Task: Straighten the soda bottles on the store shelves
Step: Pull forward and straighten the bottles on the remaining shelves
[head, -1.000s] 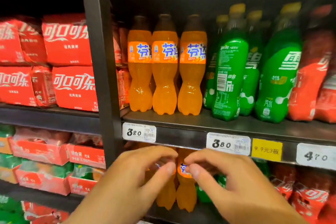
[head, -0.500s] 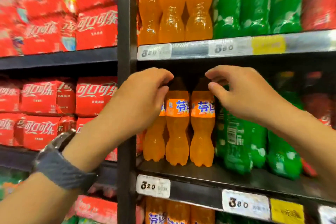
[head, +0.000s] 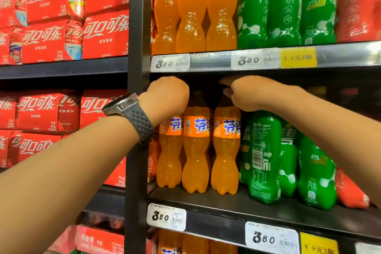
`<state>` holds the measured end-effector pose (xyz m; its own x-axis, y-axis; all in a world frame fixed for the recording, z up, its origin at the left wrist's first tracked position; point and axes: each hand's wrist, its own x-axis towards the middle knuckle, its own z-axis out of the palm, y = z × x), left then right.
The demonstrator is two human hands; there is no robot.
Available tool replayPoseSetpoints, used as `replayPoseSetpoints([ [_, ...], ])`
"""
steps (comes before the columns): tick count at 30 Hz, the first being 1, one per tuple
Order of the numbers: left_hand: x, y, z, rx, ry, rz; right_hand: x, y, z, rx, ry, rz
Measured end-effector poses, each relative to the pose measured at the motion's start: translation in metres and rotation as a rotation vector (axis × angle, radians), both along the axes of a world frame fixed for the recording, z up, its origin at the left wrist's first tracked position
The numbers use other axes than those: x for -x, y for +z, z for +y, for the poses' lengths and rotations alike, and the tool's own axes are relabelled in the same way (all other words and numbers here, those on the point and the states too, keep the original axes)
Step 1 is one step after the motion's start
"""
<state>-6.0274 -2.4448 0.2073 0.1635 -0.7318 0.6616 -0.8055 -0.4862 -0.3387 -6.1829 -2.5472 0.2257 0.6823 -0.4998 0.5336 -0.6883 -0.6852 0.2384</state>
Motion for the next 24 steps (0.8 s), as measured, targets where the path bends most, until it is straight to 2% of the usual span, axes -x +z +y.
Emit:
replayPoseSetpoints([
  [13, -0.017, 0.012, -0.015, -0.027, 0.001, -0.016, -0.002, 0.009, -0.014, -0.102, 0.051, -0.082],
  [18, -0.016, 0.015, -0.012, -0.061, 0.022, -0.028, 0.001, 0.007, -0.016, -0.108, 0.159, -0.124],
  [24, -0.015, 0.01, -0.013, 0.006, -0.01, 0.058, 0.001, 0.003, -0.019, -0.104, 0.177, -0.136],
])
